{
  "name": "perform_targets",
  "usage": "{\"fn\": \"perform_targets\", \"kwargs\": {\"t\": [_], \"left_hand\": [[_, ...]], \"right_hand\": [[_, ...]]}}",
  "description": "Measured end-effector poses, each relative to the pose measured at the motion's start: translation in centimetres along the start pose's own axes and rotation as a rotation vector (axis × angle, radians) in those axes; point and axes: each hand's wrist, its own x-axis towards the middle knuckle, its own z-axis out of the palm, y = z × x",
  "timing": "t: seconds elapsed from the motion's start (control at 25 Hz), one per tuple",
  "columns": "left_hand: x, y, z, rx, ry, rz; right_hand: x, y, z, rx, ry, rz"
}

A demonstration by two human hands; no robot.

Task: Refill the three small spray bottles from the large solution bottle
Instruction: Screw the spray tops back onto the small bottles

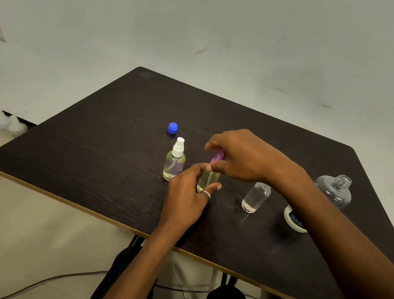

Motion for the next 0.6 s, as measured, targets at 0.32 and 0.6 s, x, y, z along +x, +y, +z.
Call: {"fn": "perform_targets", "kwargs": {"t": [0.32, 0.6], "left_hand": [[-0.1, 0.2, -0.1, -0.009, -0.011, -0.01], [-0.1, 0.0, -0.2, -0.003, -0.005, 0.019]], "right_hand": [[0.2, 0.1, 0.2, 0.078, 0.008, -0.048], [0.7, 0.0, 1.1, -0.047, 0.056, 0.087]]}}
